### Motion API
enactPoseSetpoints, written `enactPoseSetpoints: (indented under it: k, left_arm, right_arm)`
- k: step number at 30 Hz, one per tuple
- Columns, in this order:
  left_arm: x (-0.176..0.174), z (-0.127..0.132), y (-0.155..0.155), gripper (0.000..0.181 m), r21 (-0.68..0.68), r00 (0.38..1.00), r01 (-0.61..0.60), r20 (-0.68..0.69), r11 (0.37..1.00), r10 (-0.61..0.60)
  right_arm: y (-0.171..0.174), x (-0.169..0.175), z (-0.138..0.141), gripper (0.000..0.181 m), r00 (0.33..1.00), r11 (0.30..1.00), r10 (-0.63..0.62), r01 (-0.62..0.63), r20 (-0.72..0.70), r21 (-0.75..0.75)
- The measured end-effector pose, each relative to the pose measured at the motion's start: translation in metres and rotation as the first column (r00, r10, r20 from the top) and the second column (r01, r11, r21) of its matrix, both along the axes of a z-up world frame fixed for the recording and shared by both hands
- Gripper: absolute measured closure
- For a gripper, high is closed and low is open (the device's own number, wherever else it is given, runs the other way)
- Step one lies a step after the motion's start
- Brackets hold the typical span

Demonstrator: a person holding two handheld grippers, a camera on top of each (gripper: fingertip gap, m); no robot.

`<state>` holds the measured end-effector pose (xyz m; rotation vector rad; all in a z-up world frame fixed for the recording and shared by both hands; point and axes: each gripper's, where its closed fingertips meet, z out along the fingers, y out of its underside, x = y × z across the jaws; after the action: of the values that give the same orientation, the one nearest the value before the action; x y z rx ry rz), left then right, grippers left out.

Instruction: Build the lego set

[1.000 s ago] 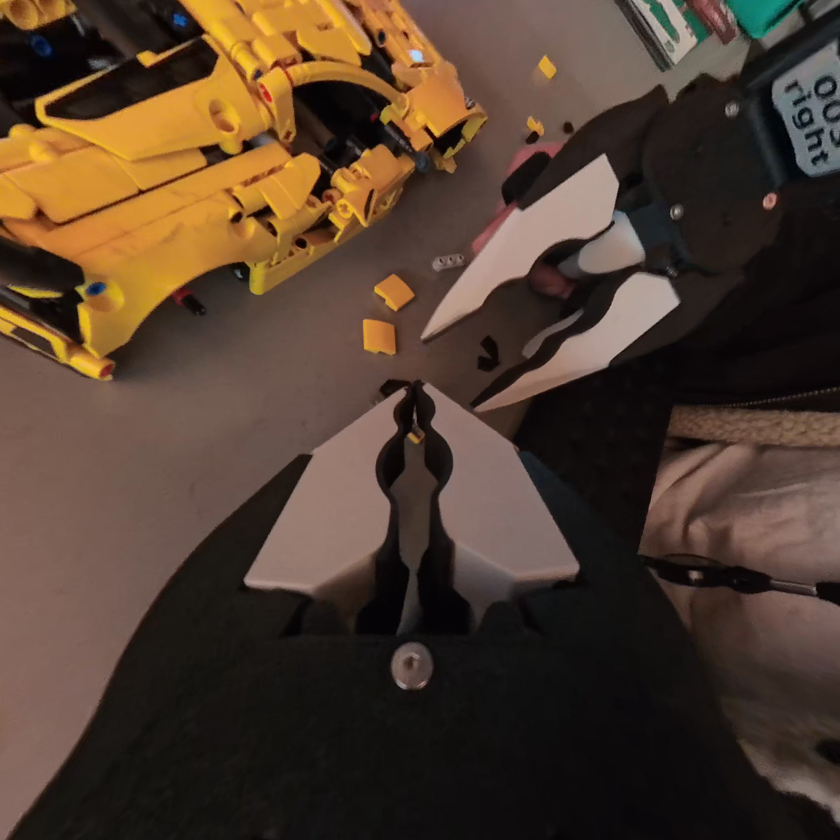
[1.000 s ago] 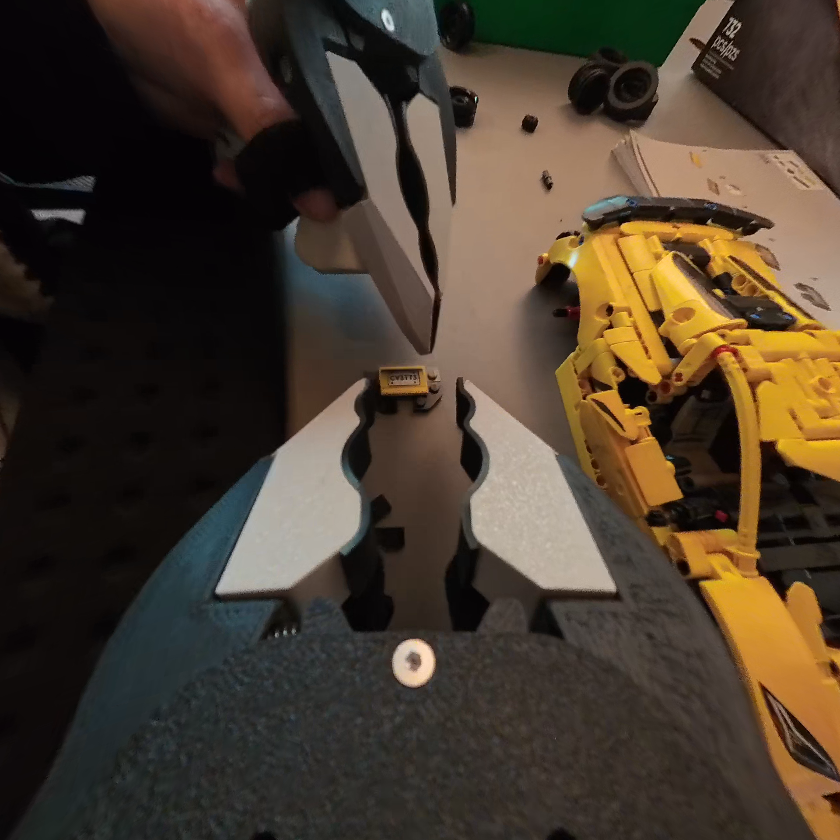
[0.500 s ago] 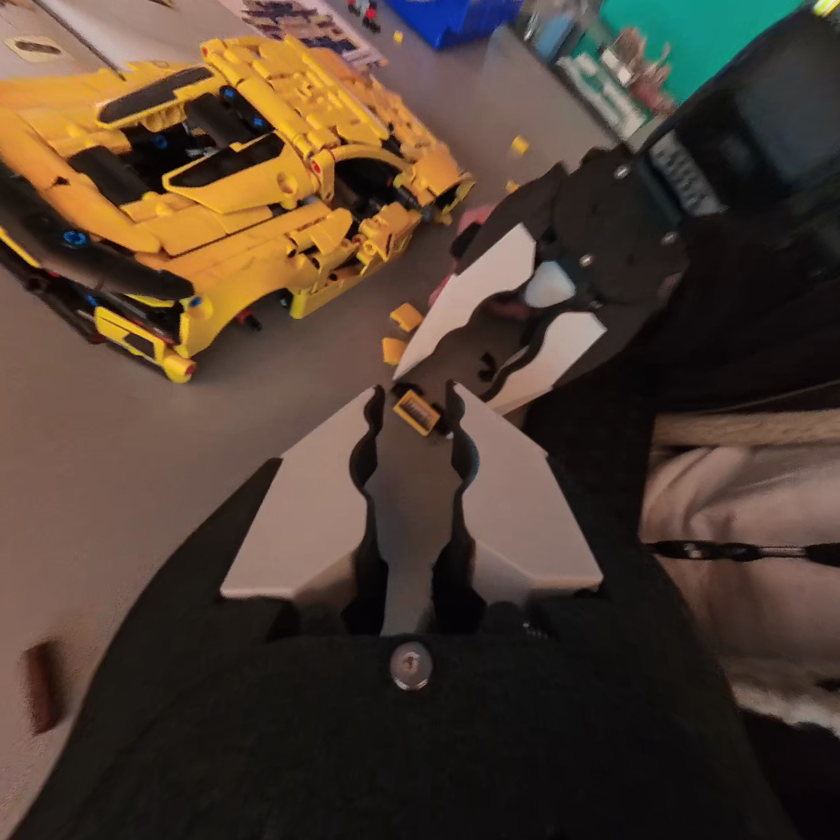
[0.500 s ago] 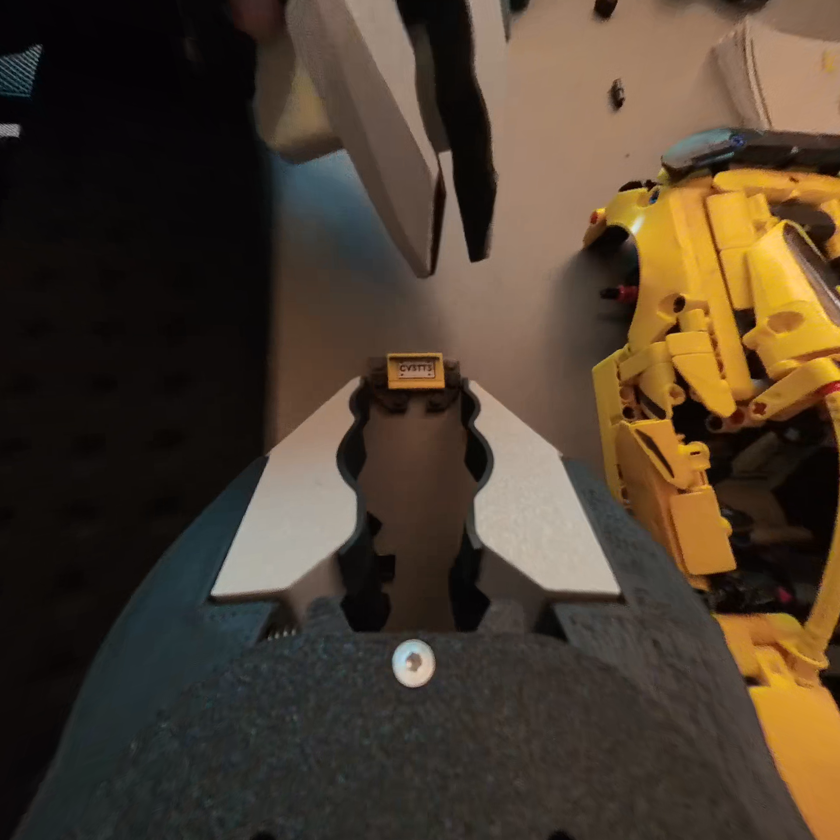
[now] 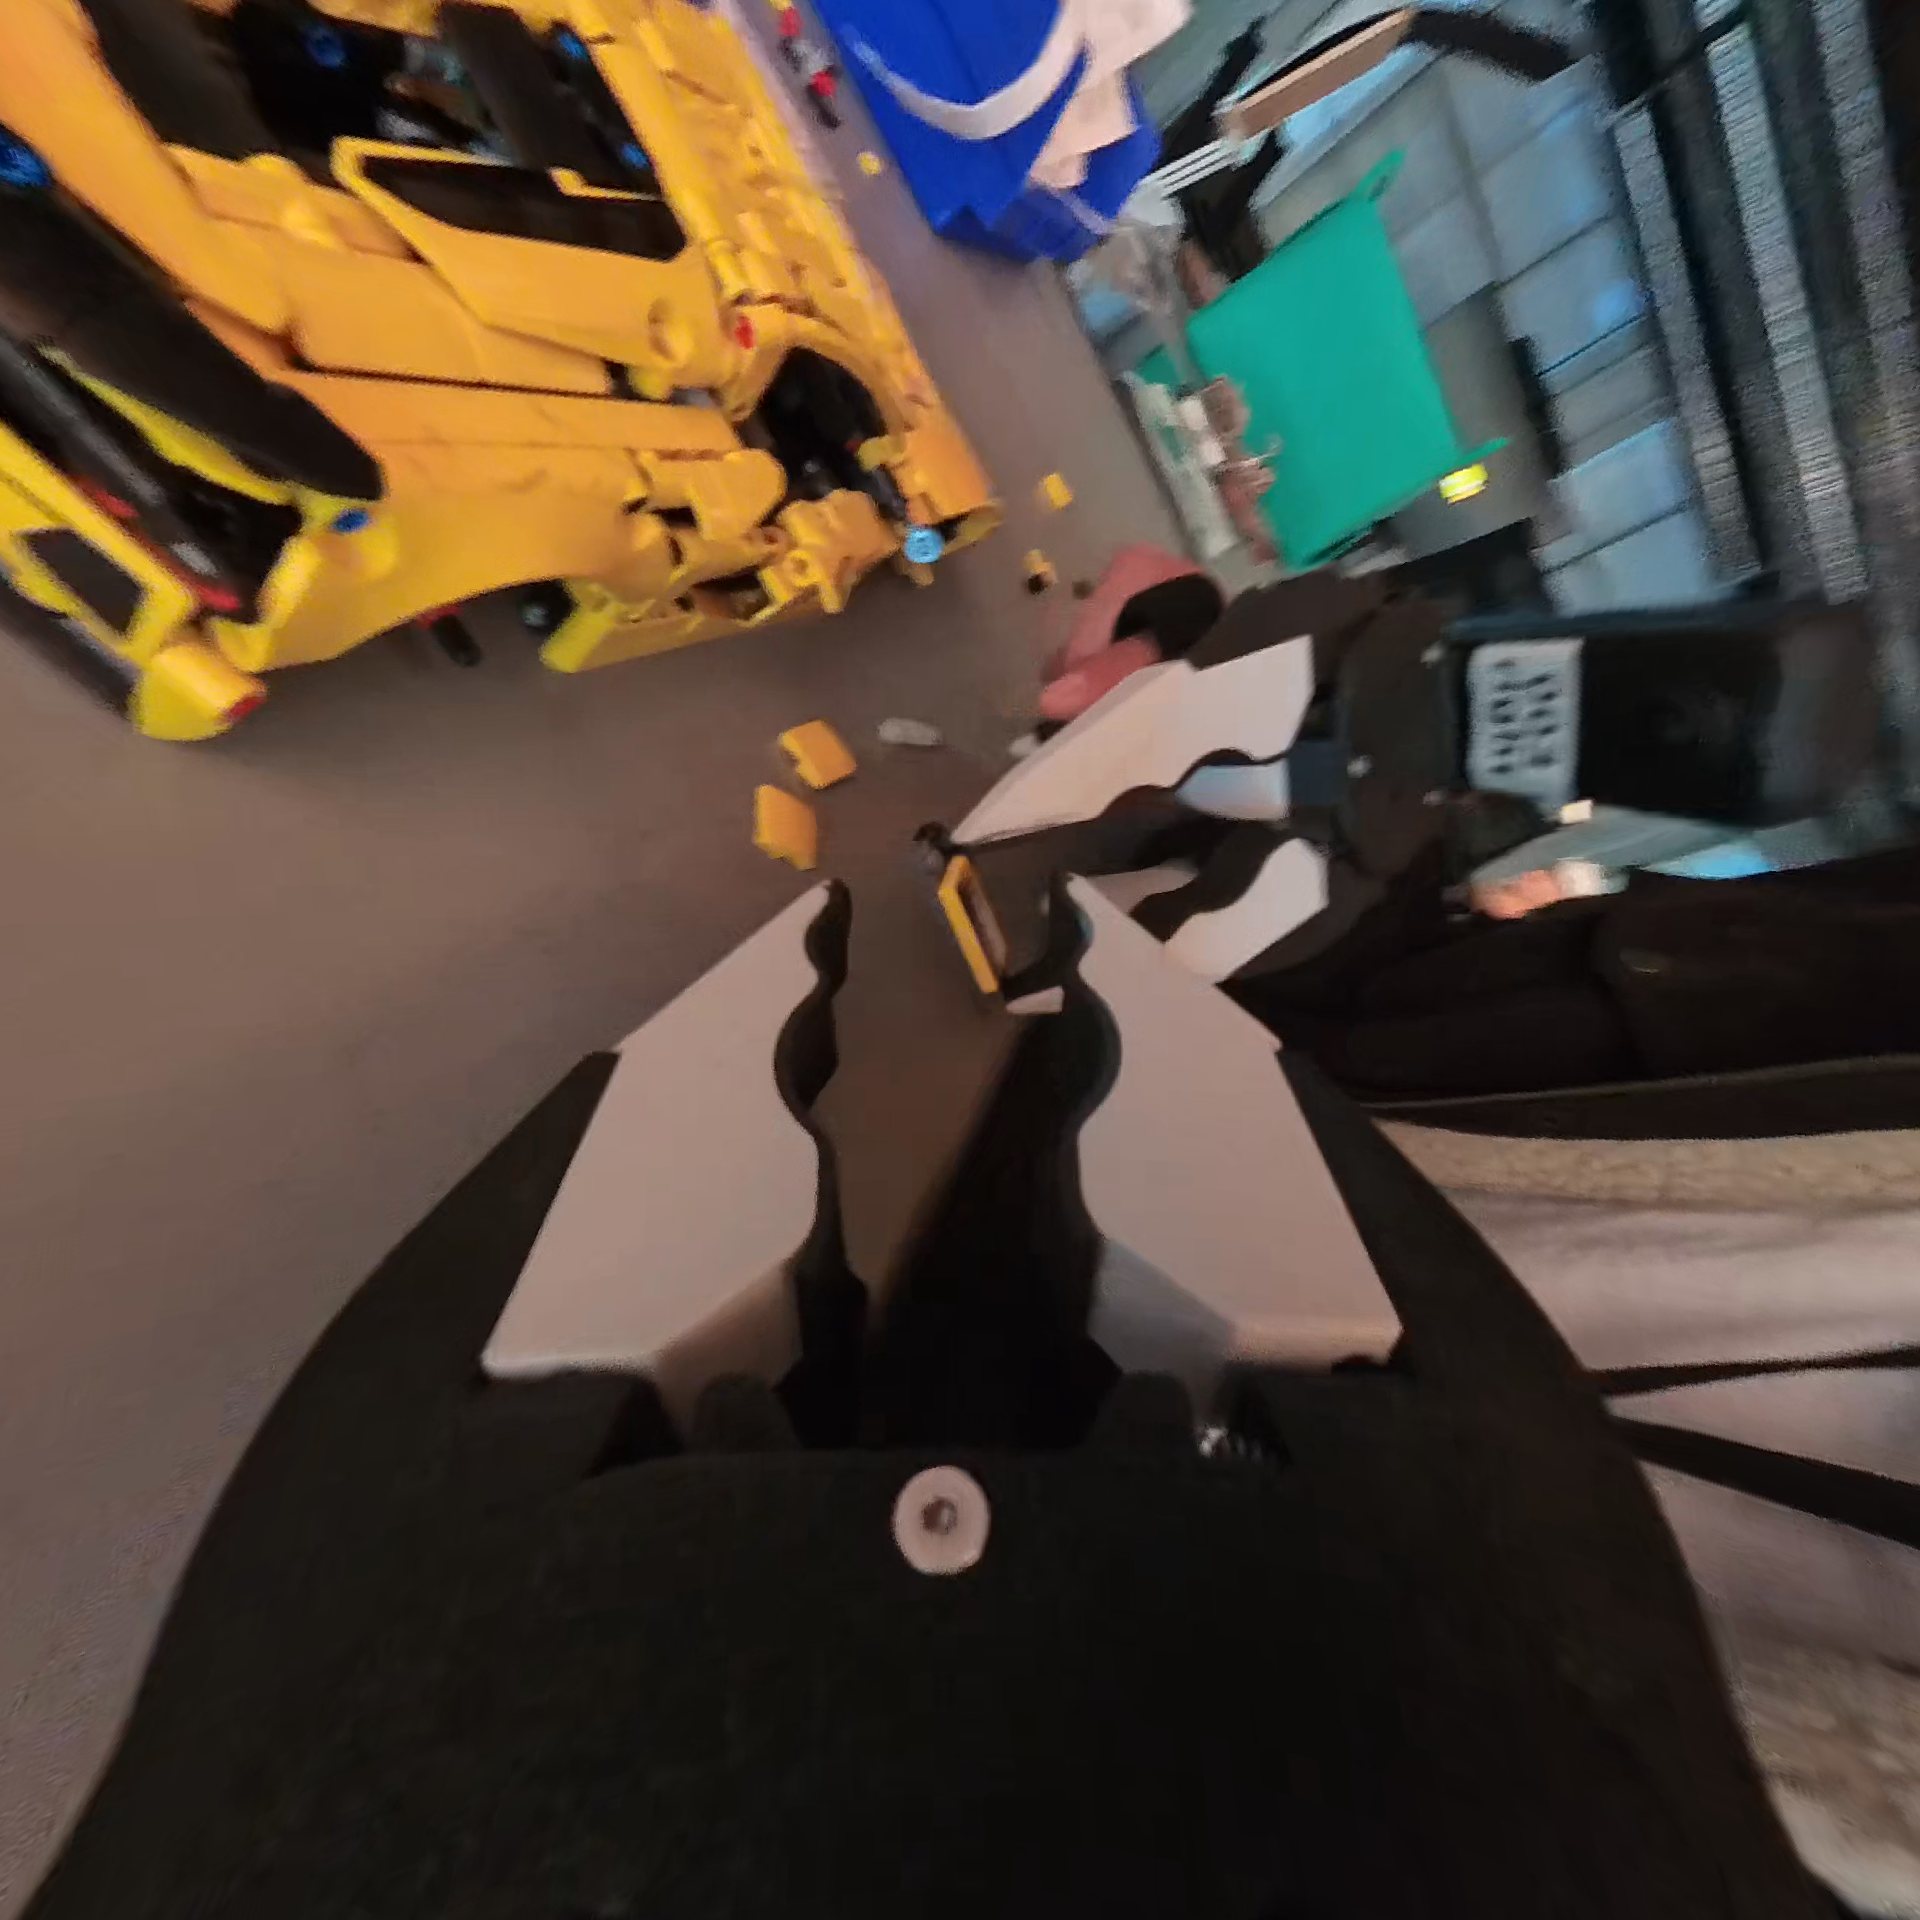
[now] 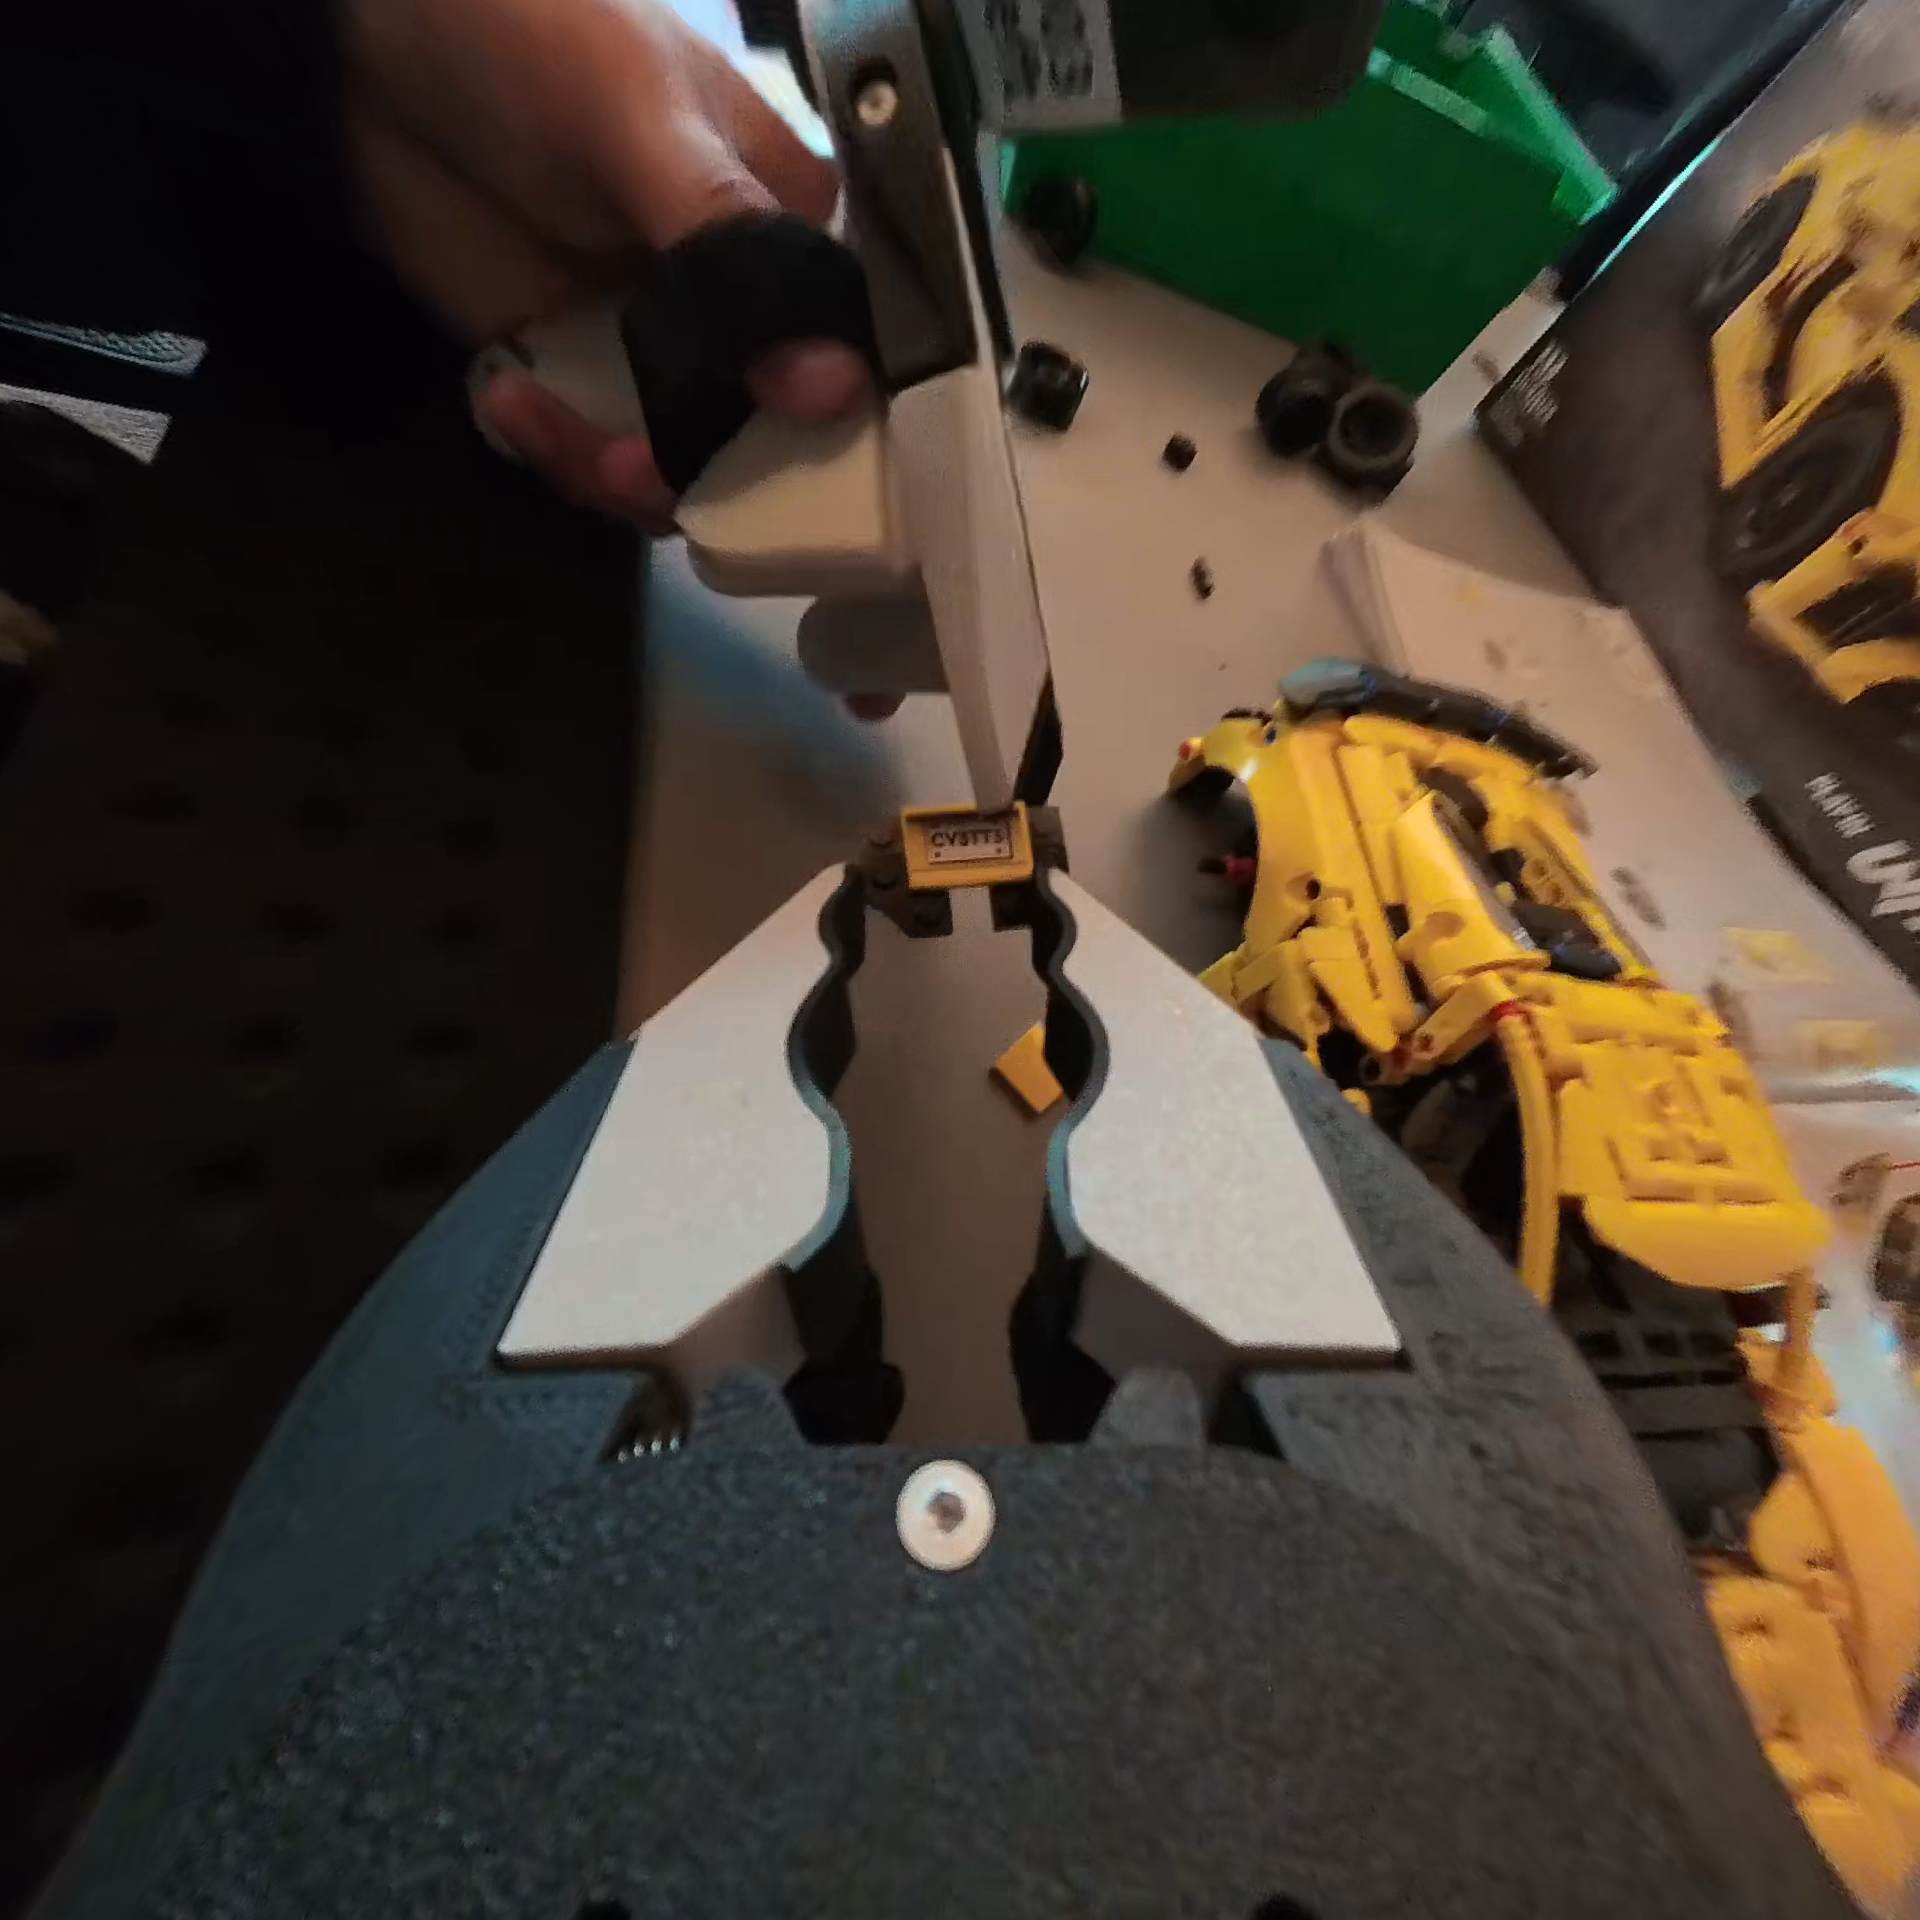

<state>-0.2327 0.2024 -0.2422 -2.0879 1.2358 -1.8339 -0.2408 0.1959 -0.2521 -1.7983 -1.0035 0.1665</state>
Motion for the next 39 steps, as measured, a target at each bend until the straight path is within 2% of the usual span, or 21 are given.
enactPoseSetpoints:
  k: [2, 5, 8, 9, 11, 13, 15, 17, 19, 22, 25, 27, 33, 39]
  left_arm:
    - [0.003, 0.008, -0.005, 0.149, -0.072, 0.999, 0.020, 0.051, 0.997, -0.016]
    - [0.004, 0.009, -0.010, 0.173, -0.068, 0.997, 0.049, 0.059, 0.997, -0.044]
    - [0.004, 0.008, -0.012, 0.174, -0.053, 0.997, 0.061, 0.057, 0.997, -0.058]
    - [0.004, 0.006, -0.013, 0.175, -0.051, 0.996, 0.075, 0.054, 0.996, -0.073]
    - [0.004, 0.011, -0.016, 0.175, -0.044, 0.992, 0.097, 0.089, 0.994, -0.093]
    - [0.004, 0.015, -0.017, 0.175, -0.030, 0.987, 0.104, 0.125, 0.994, -0.100]
    - [0.004, 0.020, -0.017, 0.176, -0.051, 0.980, 0.116, 0.167, 0.992, -0.106]
    - [0.004, 0.022, -0.013, 0.176, -0.093, 0.978, 0.115, 0.184, 0.989, -0.096]
    - [0.004, 0.024, -0.009, 0.176, -0.128, 0.977, 0.109, 0.198, 0.986, -0.082]
    - [0.003, 0.025, -0.010, 0.176, -0.127, 0.974, 0.113, 0.211, 0.985, -0.085]
    - [0.004, 0.022, -0.013, 0.176, -0.098, 0.976, 0.118, 0.194, 0.988, -0.097]
    - [0.004, 0.021, -0.015, 0.176, -0.092, 0.977, 0.126, 0.185, 0.988, -0.108]
    - [0.004, 0.021, -0.016, 0.176, -0.116, 0.976, 0.134, 0.187, 0.984, -0.111]
    - [0.003, 0.021, -0.016, 0.176, -0.118, 0.975, 0.135, 0.190, 0.984, -0.111]
  right_arm:
    - [0.001, -0.001, 0.007, 0.149, 1.000, 0.998, -0.006, 0.005, 0.022, 0.060]
    - [0.001, -0.002, 0.014, 0.150, 1.000, 0.994, -0.008, 0.006, 0.020, 0.108]
    - [0.000, -0.001, 0.014, 0.150, 0.999, 0.992, -0.014, 0.009, 0.038, 0.127]
    - [0.002, 0.002, 0.018, 0.163, 0.999, 0.988, -0.040, 0.036, 0.022, 0.149]
    - [-0.002, 0.005, 0.029, 0.163, 0.997, 0.984, -0.043, 0.052, -0.058, 0.169]
    - [-0.006, 0.011, 0.032, 0.151, 0.987, 0.993, -0.048, 0.063, -0.152, 0.098]
    - [-0.016, 0.021, 0.030, 0.150, 0.979, 0.999, -0.044, 0.049, -0.199, 0.016]
    - [-0.034, 0.032, 0.014, 0.152, 0.978, 0.991, -0.022, -0.006, -0.208, -0.130]
    - [-0.045, 0.048, -0.006, 0.150, 0.987, 0.975, -0.033, -0.003, -0.157, -0.221]
    - [-0.058, 0.048, -0.023, 0.154, 0.997, 0.969, -0.001, -0.019, -0.082, -0.247]
    - [-0.056, 0.043, -0.037, 0.157, 1.000, 0.966, -0.010, 0.011, 0.008, -0.260]
    - [-0.055, 0.040, -0.042, 0.157, 1.000, 0.959, -0.005, 0.007, 0.007, -0.283]
    - [-0.060, 0.037, -0.044, 0.162, 1.000, 0.948, 0.027, -0.026, -0.001, -0.317]
    - [-0.060, 0.047, -0.040, 0.164, 0.999, 0.945, 0.013, 0.000, 0.036, -0.327]
